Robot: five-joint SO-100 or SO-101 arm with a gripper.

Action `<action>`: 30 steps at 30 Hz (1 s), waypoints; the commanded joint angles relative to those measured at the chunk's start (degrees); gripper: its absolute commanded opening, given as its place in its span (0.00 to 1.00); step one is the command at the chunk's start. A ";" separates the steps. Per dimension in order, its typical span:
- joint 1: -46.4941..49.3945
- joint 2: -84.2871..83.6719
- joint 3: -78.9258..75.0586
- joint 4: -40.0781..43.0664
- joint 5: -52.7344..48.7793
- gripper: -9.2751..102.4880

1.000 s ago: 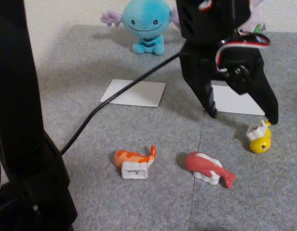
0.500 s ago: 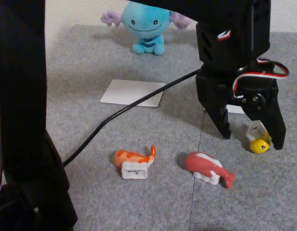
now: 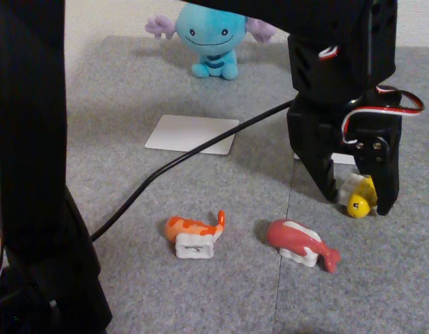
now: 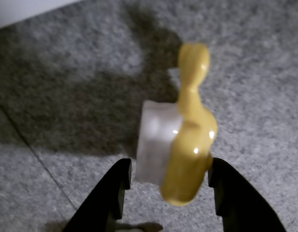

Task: Wooper wants to eat egg sudhi, and Goomy wants to eat shrimp sushi

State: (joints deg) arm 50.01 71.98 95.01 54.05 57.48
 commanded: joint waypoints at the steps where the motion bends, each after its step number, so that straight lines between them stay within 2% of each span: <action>1: 0.53 0.26 -2.46 -0.79 -0.26 0.25; 6: 0.53 0.35 -2.46 -0.79 -0.26 0.24; 13: 0.53 0.79 -2.46 -0.88 0.00 0.14; 22: 0.53 1.05 -2.46 -0.88 0.09 0.15; 30: -0.35 1.14 -2.46 0.00 2.29 0.36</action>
State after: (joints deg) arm 50.10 71.81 94.75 54.23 58.97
